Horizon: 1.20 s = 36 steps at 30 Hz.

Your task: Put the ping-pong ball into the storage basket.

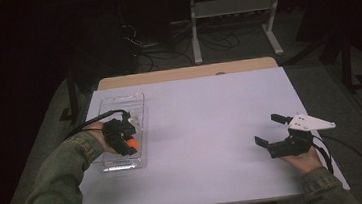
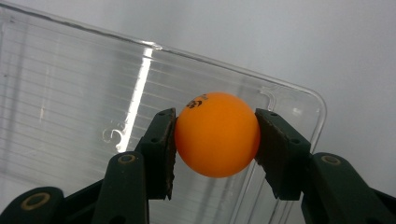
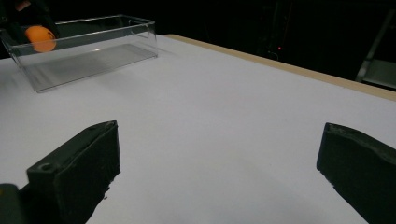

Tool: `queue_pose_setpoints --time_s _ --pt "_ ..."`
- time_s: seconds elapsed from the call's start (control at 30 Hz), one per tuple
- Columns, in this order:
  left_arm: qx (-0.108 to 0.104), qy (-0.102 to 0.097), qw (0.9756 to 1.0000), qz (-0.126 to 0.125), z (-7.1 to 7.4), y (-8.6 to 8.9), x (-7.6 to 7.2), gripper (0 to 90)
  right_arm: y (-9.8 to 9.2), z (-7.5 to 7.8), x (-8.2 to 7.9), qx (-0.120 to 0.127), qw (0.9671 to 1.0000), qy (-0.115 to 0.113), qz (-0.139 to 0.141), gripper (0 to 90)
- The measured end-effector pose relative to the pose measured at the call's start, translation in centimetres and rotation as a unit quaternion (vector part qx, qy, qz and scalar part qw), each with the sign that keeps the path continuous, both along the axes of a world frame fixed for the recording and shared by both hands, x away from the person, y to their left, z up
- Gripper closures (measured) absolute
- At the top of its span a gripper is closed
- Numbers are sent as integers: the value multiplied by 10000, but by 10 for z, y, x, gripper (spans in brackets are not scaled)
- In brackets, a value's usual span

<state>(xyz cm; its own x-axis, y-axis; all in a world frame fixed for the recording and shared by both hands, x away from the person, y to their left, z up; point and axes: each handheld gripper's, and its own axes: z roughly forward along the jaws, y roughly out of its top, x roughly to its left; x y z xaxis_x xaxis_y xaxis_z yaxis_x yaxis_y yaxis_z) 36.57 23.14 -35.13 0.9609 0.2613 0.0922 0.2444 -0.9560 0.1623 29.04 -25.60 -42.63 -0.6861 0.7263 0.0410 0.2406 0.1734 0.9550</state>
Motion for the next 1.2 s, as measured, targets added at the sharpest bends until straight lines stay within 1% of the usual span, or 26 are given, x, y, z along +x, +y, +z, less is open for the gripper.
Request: queue_pose_setpoints --time_s 0.1,0.17,0.23,0.37,0.63,0.83,0.93,1.07,1.2 --pt "-17 6 10000 13 -3 1 1 501 0 0 0 -5 10000 0 5 0" --pt "25 17 10000 -6 -5 0 1 501 0 0 0 -11 10000 -2 10 0" --pt "-27 51 10000 -19 -6 -1 0 501 0 0 0 -12 10000 5 10 0" --pt "-6 73 10000 -47 -10 -2 2 501 0 0 0 -8 10000 6 10 0" --pt "-7 135 9999 44 -19 1 4 501 1 0 0 -25 10000 8 18 0" --pt "-9 206 9998 58 -26 0 5 501 1 -1 0 -31 10000 9 21 0" --pt "23 227 9997 54 -28 1 7 500 1 0 0 -30 10000 9 26 0" --pt "0 236 9997 108 -30 1 8 500 1 -1 0 -28 10000 9 25 0" --pt "18 244 9997 99 -32 1 8 500 1 0 0 -28 10000 5 22 0"
